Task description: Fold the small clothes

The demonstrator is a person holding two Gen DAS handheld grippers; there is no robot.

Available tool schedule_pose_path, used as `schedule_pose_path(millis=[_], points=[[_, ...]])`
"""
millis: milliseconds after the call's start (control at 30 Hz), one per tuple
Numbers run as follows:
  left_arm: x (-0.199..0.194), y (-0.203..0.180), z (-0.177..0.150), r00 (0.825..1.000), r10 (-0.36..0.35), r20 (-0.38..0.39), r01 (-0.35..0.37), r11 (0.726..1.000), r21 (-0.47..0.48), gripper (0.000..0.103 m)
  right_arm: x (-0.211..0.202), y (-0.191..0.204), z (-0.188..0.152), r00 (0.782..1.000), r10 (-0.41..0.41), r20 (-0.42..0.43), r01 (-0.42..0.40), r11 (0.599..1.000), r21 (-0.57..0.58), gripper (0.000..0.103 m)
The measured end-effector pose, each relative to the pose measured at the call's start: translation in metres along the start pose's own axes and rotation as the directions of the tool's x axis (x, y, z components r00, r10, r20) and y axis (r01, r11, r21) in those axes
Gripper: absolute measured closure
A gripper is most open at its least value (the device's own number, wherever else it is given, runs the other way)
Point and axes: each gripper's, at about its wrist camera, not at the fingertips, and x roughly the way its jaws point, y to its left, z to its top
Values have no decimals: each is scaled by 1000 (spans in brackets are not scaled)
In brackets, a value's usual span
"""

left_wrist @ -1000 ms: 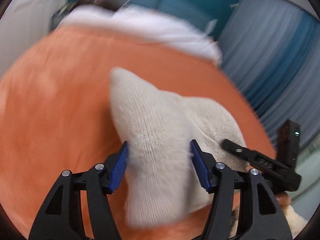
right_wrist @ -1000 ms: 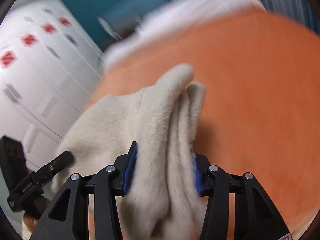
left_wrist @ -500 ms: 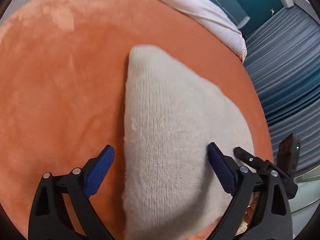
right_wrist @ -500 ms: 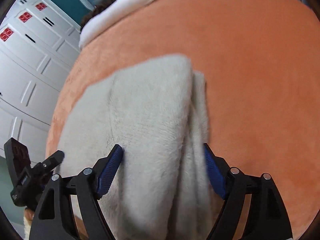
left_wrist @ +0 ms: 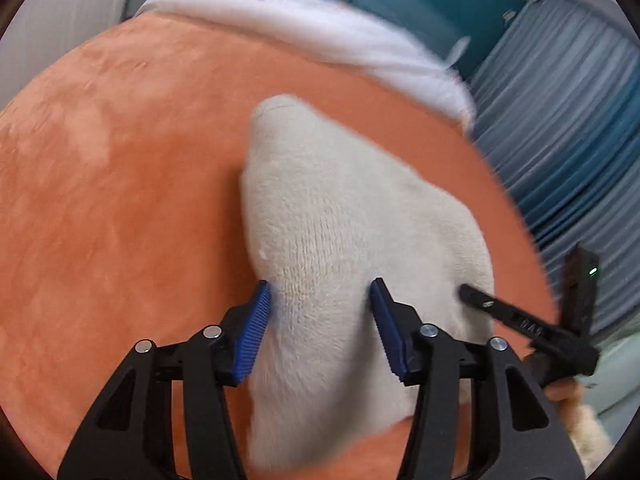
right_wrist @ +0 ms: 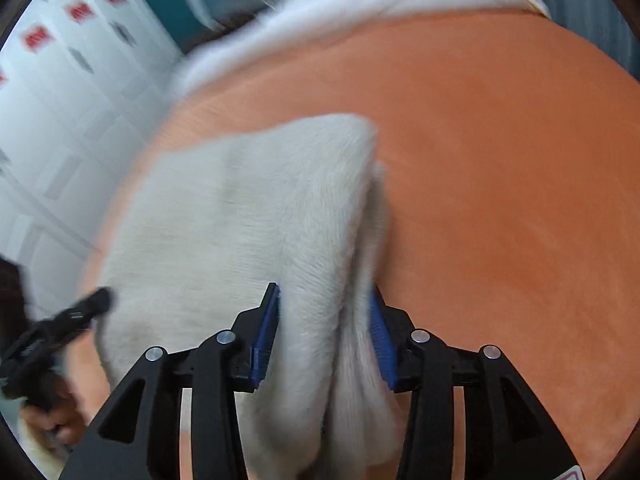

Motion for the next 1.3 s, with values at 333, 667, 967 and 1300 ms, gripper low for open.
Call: schedule_pose_path(millis=[333,667,967,1300], points=[[-36,-49,-43,990,132,56,-139,981,138,46,-58,41,-43,996,64,63,-51,979,-196,73],[-3,-36,-68,964,263,-31,-257,956,140,46,-31,30,-64,991,-136,3,133,965,-228,72],[-31,-54,-90,955,295,14,-294,944,146,38,-92,26,-113,982,-136,134,153,980,-126,49],[-30,-76,-143,939,339,50,-343,919,195,28,-90,5,-168,963,-188,195,189,982,15,34]])
